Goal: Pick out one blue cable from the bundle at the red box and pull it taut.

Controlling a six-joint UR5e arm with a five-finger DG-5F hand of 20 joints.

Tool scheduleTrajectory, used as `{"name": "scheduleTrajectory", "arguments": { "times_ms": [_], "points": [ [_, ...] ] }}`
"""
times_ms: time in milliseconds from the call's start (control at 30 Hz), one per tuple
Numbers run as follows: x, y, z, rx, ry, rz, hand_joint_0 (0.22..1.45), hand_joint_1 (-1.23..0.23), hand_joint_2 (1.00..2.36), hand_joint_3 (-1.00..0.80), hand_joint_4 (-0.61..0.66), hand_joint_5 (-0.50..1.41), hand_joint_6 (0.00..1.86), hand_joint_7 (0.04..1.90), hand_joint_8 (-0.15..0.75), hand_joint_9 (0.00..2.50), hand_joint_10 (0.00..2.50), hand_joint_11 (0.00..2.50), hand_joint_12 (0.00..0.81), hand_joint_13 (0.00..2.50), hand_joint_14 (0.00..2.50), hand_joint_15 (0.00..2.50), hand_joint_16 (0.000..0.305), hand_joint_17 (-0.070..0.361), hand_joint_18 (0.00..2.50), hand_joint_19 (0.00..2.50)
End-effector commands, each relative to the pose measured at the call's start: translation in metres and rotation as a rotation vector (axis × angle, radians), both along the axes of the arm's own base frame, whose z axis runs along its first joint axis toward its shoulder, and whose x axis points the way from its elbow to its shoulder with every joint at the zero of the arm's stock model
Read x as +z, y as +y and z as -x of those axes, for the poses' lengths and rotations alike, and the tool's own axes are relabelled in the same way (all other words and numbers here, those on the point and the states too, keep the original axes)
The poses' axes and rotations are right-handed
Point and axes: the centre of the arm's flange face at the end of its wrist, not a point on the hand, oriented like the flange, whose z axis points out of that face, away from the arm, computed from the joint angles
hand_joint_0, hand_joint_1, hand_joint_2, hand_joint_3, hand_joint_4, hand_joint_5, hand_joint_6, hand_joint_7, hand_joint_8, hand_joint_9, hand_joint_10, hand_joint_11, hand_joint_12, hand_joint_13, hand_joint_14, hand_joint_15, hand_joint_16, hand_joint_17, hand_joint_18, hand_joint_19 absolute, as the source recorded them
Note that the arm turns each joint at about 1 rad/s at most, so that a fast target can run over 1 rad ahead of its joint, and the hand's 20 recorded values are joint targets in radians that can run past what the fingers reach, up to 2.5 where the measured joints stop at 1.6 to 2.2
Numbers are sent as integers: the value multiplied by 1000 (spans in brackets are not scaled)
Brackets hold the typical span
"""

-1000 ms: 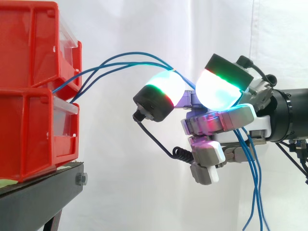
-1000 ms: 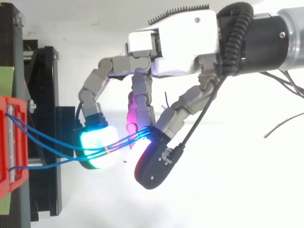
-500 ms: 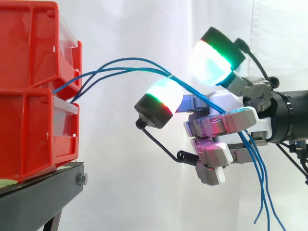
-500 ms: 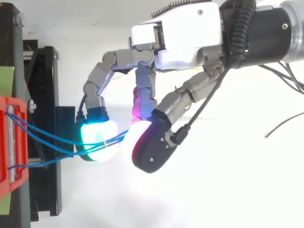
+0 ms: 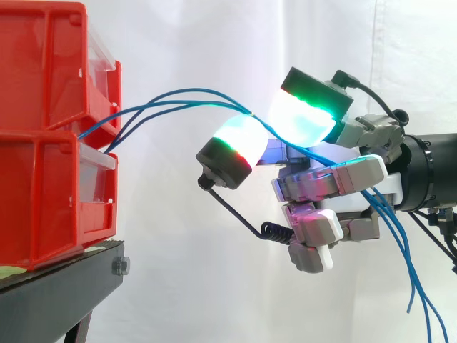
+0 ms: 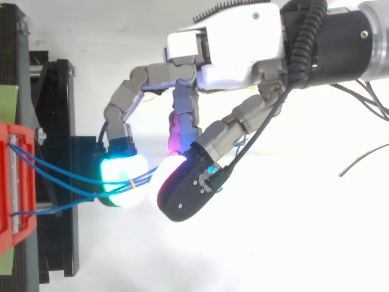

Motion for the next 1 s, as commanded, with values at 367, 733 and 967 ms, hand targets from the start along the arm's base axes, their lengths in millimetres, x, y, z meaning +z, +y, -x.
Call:
{"name": "scheduleTrajectory", "arguments": {
  "times_ms": [367, 733, 967],
  "points": [
    [0, 1, 0, 3, -1, 0, 677, -931, 1000, -500, -82, -48, 931, 832, 278, 1564, 32, 818, 332, 1230, 21, 484, 37, 82, 1020, 575],
    [0, -1, 0, 1, 0, 0, 476, -727, 1000, -500, -48, -38, 916, 749, 287, 1599, 29, 768, 363, 1248, 17, 463, 43, 97, 1066, 545],
    [0, 1, 0, 3, -3, 0, 479, -658, 1000, -500, -36, -41, 897, 800, 282, 1586, 31, 759, 361, 1232, 17, 455, 43, 97, 1058, 555]
  ]
}}
